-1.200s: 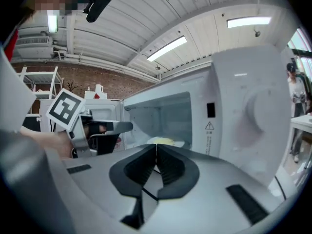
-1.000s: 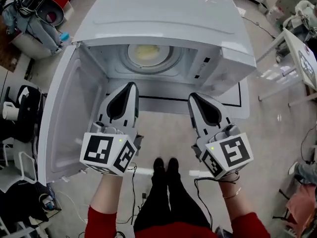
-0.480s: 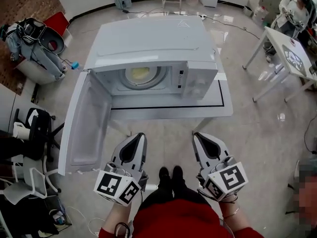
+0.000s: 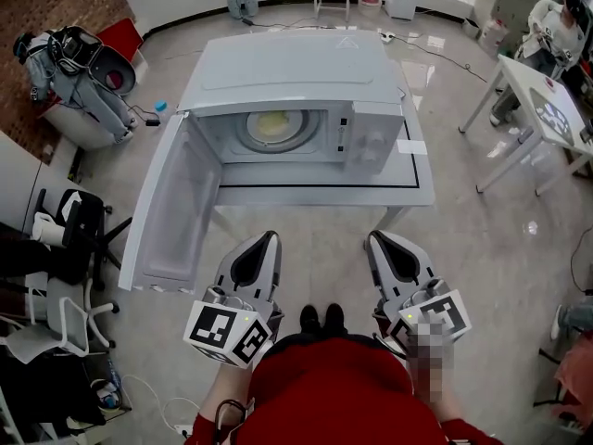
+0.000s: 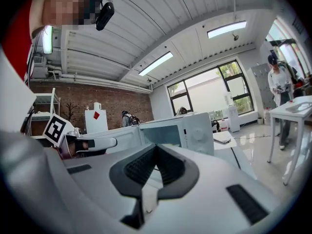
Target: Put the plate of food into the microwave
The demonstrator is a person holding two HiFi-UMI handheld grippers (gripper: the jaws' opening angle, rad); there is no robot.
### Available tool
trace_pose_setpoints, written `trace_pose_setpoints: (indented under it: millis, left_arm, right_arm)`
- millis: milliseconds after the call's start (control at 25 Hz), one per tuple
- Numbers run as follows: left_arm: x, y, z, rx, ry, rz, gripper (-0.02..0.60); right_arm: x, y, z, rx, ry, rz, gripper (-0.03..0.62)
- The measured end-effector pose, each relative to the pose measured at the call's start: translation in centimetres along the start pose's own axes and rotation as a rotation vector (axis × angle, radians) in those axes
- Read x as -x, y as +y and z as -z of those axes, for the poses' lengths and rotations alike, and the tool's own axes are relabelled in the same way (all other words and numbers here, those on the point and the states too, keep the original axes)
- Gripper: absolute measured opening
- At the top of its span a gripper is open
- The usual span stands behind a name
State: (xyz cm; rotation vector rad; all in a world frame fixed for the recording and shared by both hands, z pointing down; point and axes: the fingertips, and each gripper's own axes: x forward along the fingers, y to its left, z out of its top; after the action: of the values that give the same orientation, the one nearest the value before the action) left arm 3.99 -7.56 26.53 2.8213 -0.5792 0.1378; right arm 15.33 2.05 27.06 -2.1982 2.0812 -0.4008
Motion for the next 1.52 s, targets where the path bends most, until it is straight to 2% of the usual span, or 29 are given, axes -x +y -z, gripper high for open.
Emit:
trace_pose_setpoints:
  millis: [320, 640, 880, 1520]
  left_arm:
    - [-0.1, -0.6, 0.3, -0.014, 0.01, 0.007, 0.009]
    - [-0.1, -1.4, 0.2, -0.091, 0.028, -0.006, 0.009]
    - [0.0, -1.6, -0.4, -0.051, 0.008, 0.002, 0.009]
    - [0.2, -1.9, -0.3, -0.068, 0.014, 0.01, 0.009]
  right_arm:
    - [0.1, 0.3, -1.1, 0.041, -0.03, -0.025, 0.014]
    - [0.5, 0.6, -1.4, 0.061, -0.031, -0.044, 0.014]
    - [0.6, 0.4, -1.3, 0.076, -0.029, -0.037, 0.014]
    - [0.6, 1.0, -0.8, 0.095, -0.013, -0.045, 0.014]
